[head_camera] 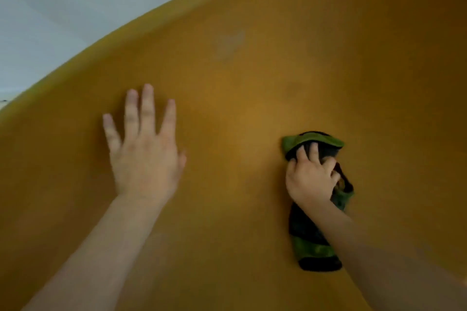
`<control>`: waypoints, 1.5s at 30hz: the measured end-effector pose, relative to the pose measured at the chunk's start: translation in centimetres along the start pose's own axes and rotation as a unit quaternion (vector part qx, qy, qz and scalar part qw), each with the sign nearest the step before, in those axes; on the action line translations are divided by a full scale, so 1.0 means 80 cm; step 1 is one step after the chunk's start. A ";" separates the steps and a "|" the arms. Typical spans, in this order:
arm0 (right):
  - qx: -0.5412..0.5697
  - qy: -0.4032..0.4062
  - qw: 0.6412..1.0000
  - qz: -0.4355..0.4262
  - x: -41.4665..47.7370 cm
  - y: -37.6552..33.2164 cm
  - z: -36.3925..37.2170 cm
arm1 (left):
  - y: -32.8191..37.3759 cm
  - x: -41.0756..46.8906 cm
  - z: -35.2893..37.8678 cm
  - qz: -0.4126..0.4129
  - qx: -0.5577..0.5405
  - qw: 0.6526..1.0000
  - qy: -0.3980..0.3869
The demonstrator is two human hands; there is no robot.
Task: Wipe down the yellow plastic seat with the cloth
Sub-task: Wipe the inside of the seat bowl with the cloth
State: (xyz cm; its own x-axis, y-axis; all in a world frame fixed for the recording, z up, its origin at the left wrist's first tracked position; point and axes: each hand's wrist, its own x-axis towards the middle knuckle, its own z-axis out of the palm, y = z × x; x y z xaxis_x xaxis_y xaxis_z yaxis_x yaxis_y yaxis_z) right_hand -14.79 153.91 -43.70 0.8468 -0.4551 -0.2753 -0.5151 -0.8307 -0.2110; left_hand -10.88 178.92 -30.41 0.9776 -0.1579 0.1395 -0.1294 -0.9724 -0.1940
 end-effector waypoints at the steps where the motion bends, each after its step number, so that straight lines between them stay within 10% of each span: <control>1: 0.021 0.012 1.000 -0.008 -0.008 -0.028 0.009 | 0.022 0.000 0.019 0.038 0.015 0.998 -0.041; 7: -0.042 0.086 0.939 -0.330 0.006 -0.035 0.022 | 0.063 -0.002 0.095 0.101 0.050 0.991 -0.075; 12: 0.139 0.181 0.973 -0.044 0.101 -0.062 -0.022 | 0.066 -0.006 0.114 0.136 0.012 0.989 -0.058; 18: -0.003 0.197 0.882 -0.428 0.072 -0.090 -0.007 | 0.080 -0.014 0.148 0.183 -0.035 0.982 -0.039; 22: 0.093 0.226 0.964 -0.107 0.166 0.005 -0.074 | 0.083 -0.017 0.148 0.212 -0.037 0.976 -0.028; 24: 0.156 0.236 0.956 -0.080 0.154 -0.038 -0.077 | 0.082 -0.017 0.150 0.212 -0.057 0.973 -0.076; 32: 0.049 0.307 0.793 -0.524 0.038 -0.216 -0.045 | 0.082 -0.014 0.138 0.184 -0.025 0.978 -0.094; 39: 0.115 0.240 0.952 -0.151 0.159 -0.089 -0.080 | 0.080 -0.014 0.146 0.204 -0.031 0.976 -0.076; 45: 0.042 0.233 0.884 -0.404 0.047 -0.186 -0.036 | 0.069 -0.006 0.107 0.195 -0.011 0.973 -0.120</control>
State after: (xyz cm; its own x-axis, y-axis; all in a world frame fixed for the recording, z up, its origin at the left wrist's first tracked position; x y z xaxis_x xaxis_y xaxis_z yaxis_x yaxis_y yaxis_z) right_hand -3.55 163.62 -38.89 0.8953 0.1770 0.4089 0.2910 -0.9271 -0.2360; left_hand -10.67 175.08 -39.89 0.8642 -0.4729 -0.1720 -0.4985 -0.8509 -0.1654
